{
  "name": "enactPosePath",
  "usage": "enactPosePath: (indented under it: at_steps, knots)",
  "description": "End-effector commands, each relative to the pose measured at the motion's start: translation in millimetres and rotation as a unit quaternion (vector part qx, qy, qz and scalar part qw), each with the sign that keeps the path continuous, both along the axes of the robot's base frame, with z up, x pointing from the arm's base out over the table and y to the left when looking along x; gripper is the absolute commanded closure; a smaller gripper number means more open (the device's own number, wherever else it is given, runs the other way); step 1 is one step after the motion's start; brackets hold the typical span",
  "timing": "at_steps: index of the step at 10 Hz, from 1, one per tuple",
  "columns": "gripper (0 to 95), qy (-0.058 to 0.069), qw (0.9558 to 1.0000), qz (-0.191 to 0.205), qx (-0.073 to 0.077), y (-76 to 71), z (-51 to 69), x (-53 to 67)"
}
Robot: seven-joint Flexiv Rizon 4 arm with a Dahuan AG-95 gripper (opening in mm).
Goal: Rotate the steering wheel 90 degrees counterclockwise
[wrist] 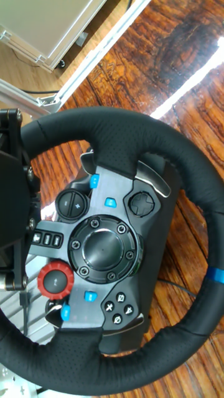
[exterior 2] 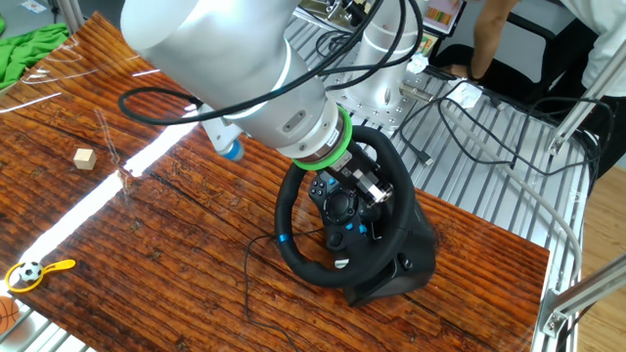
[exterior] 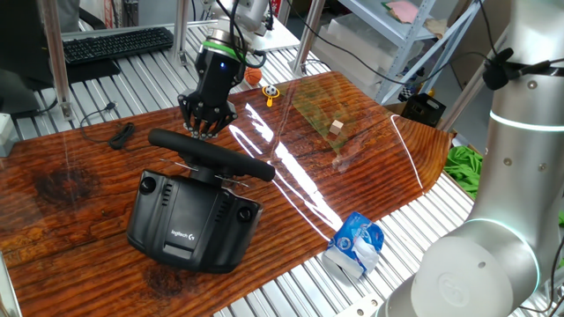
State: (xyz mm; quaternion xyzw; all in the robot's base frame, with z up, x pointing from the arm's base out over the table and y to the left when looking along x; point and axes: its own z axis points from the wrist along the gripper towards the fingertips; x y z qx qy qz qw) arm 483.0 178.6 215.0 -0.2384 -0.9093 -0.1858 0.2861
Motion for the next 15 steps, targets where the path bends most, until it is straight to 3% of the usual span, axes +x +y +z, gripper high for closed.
enactPosePath:
  at_steps: [1, 4, 9, 15]
  knots:
    - [95.0, -0.002, 1.0, 0.003, 0.0, -1.5, -1.4, -0.7]
    - [95.0, -0.002, 1.0, 0.005, 0.002, -4.5, -3.1, -1.9]
    - [95.0, 0.008, 0.9999, -0.011, 0.007, -6.2, 1.8, -4.6]
    - [95.0, 0.003, 0.9999, 0.011, 0.005, -7.3, 3.4, -5.8]
